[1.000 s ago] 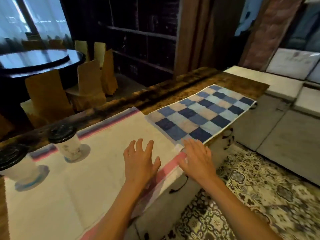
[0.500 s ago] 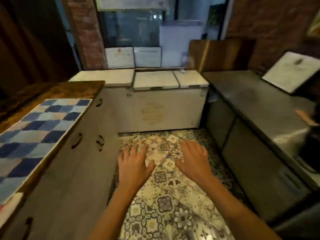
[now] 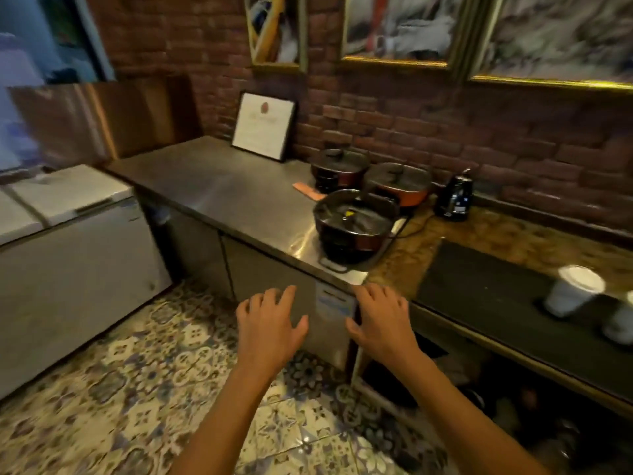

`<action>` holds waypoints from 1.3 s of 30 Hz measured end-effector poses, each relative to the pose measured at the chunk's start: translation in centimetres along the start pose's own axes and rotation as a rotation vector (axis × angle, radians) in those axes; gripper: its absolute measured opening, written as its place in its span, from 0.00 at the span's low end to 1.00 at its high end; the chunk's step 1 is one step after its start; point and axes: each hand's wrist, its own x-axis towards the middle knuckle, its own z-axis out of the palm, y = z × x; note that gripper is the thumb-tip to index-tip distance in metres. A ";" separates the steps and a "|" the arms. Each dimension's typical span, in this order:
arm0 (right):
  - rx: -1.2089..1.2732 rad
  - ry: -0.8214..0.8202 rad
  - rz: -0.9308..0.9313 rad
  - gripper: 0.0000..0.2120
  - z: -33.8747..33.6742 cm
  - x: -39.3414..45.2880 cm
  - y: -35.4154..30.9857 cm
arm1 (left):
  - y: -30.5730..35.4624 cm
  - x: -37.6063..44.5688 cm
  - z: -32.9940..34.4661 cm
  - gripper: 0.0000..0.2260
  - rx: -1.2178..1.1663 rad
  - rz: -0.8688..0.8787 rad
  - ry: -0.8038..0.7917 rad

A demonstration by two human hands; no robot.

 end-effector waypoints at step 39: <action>0.031 0.002 0.981 0.29 -3.5 -7.6 54.7 | 55.7 13.4 24.3 0.27 -0.188 0.686 -0.453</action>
